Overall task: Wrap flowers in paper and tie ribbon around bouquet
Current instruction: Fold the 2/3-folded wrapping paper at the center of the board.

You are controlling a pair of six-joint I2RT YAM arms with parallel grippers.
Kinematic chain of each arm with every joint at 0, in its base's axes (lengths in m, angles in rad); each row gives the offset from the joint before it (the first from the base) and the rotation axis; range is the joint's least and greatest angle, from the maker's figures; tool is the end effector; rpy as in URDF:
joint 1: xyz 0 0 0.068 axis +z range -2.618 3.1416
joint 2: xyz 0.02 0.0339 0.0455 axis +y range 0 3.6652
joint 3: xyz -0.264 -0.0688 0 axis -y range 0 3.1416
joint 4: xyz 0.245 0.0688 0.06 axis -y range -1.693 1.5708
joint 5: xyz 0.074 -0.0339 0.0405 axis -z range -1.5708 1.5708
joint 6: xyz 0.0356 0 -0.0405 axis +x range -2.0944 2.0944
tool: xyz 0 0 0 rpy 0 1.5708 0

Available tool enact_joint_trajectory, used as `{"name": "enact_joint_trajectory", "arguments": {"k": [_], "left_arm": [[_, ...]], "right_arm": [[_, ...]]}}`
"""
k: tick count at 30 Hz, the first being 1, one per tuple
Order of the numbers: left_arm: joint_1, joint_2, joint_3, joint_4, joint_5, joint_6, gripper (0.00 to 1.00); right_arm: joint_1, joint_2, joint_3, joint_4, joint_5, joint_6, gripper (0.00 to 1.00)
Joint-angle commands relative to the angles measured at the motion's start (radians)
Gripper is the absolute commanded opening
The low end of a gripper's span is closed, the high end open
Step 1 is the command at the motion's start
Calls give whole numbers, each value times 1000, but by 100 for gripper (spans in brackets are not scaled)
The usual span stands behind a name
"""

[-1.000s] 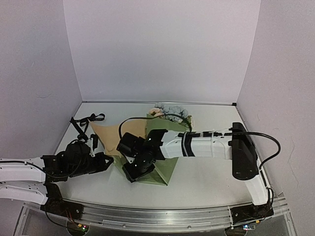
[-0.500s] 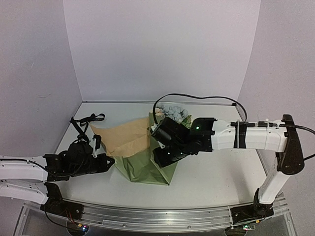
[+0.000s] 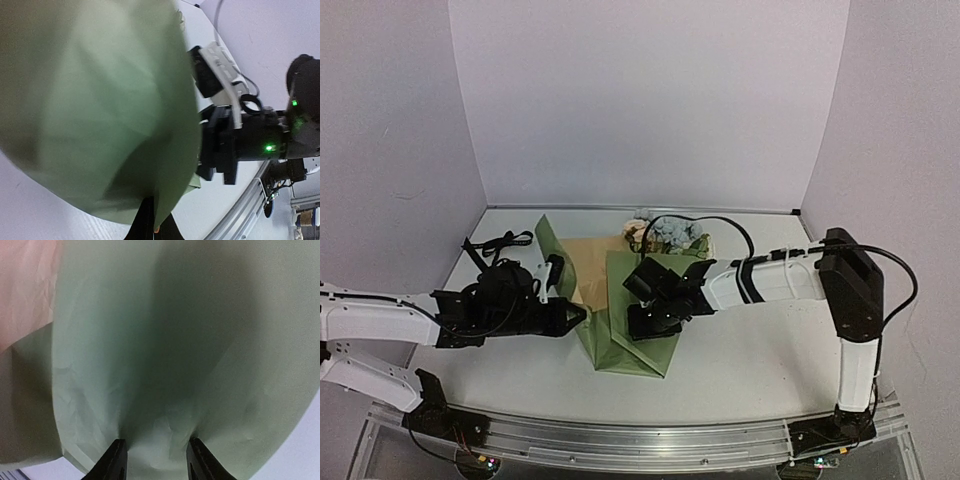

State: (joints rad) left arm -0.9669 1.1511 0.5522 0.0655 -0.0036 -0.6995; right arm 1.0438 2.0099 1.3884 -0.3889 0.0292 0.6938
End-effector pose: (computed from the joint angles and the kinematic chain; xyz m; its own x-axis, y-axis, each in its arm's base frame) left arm 0.1381 -0.1999 0.2103 -0.7498 -0.0470 -0.6600 0.4426 0.7059 -0.5530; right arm 0.2144 0.3665 0.1658 -0.8750 -0.2328 -0.4245 -0.3858 0.8650 0.3209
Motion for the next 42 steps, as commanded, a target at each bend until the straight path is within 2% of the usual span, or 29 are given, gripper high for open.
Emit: {"name": "enact_joint_trajectory", "arguments": {"k": [1, 9, 12, 15, 20, 24, 27, 31, 42], "left_arm": [[-26, 106, 117, 74, 144, 108, 0], [-49, 334, 253, 73, 316, 178, 0], [-52, 389, 295, 51, 340, 196, 0], [-52, 423, 326, 33, 352, 209, 0], [-52, 484, 379, -6, 368, 225, 0], [-53, 537, 417, -28, 383, 231, 0], [-53, 569, 442, -37, 390, 232, 0], [-54, 596, 470, -52, 387, 233, 0], [-56, 660, 523, -107, 382, 239, 0]], "right_arm": [[-11, 22, 23, 68, -63, 74, 43], [-79, -73, -185, 311, -141, 236, 38], [-104, -119, -299, 464, -155, 331, 36], [-117, -183, -404, 579, -145, 381, 40], [-116, -345, -558, 635, -61, 385, 43], [-114, -499, -679, 656, 34, 343, 51], [-103, -562, -692, 641, 47, 275, 60], [-87, -568, -654, 622, 34, 195, 68], [-70, -537, -578, 562, 63, 142, 74]]}}
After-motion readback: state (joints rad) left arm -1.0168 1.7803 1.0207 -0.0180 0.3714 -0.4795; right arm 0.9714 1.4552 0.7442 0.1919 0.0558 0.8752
